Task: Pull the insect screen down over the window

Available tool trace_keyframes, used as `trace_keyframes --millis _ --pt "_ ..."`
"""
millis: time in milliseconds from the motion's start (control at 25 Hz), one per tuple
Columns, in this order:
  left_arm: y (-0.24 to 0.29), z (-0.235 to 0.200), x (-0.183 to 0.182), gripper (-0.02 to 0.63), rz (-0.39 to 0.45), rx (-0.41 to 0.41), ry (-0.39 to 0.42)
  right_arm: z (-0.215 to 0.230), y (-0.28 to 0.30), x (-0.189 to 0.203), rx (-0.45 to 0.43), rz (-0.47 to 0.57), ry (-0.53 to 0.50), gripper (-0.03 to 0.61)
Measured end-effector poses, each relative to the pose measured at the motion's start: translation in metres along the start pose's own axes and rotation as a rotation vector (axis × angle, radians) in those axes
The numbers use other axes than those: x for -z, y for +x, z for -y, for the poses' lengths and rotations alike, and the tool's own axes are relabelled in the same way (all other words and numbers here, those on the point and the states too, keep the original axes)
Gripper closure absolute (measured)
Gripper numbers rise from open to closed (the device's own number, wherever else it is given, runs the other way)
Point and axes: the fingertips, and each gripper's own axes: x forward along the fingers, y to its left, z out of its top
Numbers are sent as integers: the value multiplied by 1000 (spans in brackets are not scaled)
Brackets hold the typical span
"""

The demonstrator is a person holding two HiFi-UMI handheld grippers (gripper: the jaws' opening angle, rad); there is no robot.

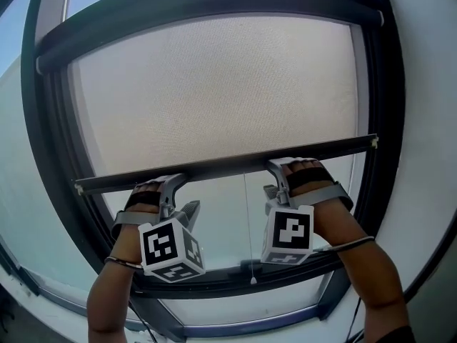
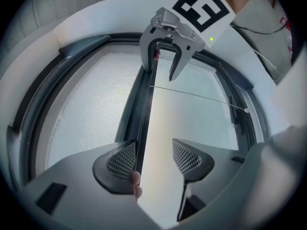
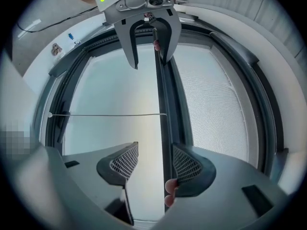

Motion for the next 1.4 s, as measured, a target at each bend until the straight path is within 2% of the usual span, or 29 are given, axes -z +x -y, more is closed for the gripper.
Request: trace_keyframes --millis 160,280,400,560,760,960,1080,1280,1400 --pt "3 30 1 370 33 105 -72 -31 2 3 -53 -11 -38 350" --pt "10 74 1 370 30 91 -74 -74 3 5 -24 28 14 350" --pt "10 91 -4 370 46 82 -119 -94 2 9 -30 37 36 350" --pt "11 87 -7 370 81 111 -174 -91 4 17 -45 31 54 350" --pt "11 90 0 370 64 186 -183 -93 3 10 -143 31 49 350" --pt "7 89 2 370 78 236 -243 -92 0 6 -206 35 69 350" --pt "9 87 4 370 72 243 -251 -89 1 3 -225 33 92 350" --pt "7 89 5 373 77 337 -273 -86 -3 -1 -322 58 159 351" --pt "4 89 7 374 69 348 -282 -86 -5 -1 -340 43 132 359"
